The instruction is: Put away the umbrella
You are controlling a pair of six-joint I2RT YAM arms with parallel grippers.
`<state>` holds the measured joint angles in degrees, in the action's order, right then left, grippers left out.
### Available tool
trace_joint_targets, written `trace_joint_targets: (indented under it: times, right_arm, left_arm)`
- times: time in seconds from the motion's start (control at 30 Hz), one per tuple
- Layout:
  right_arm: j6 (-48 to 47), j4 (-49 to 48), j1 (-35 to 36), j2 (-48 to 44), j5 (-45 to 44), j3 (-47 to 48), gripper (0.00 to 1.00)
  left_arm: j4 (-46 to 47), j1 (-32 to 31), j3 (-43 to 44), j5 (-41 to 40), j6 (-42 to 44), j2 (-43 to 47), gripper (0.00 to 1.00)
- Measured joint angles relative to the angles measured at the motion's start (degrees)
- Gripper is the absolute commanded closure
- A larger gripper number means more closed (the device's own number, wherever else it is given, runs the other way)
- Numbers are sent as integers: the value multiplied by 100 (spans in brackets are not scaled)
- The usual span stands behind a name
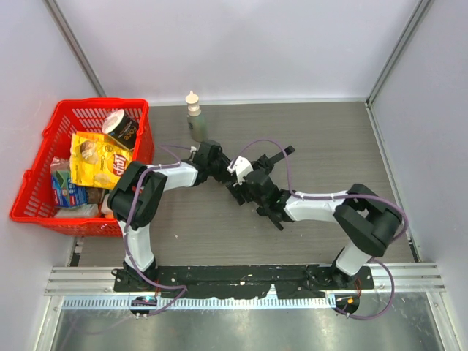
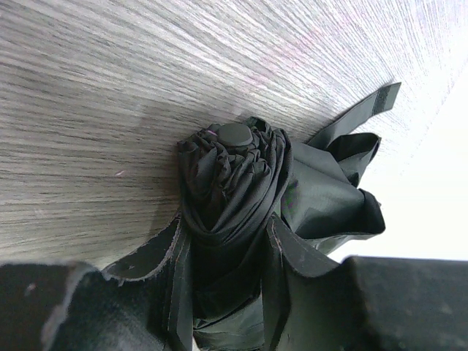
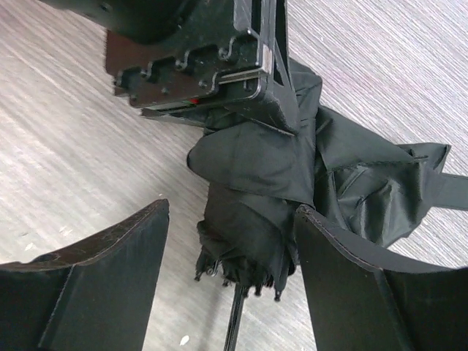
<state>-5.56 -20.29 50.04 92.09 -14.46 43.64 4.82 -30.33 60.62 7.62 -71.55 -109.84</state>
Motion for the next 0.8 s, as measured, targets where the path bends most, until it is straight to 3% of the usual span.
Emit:
trace_joint_targets:
  times: [0.27,0.37,0.53,0.63,0.77,0.8]
  right_arm:
    - [-181,-439,7,1005,-603,339,29]
    - [-162,-417,26,1303,-957,474,47]
    - [17,-415,122,1405,-1528,483,99]
    - [107,-389,160,1410,-1705,501,99]
    - [376,-380,142,1419,-1609,501,99]
    - [483,-382,105,1416,-1532,494,99]
  left_arm:
    - [-199,0,120,0,-2,-26,100]
    - [-245,-2,144,-4,-2,-31,100]
    - [-341,-7,190,-2,-17,-28,100]
    - [-376,-11,236,-9,9,-26,99]
    - [-426,-22,275,-57,133,-26,44]
    - [-433,-22,282,-87,168,-26,36]
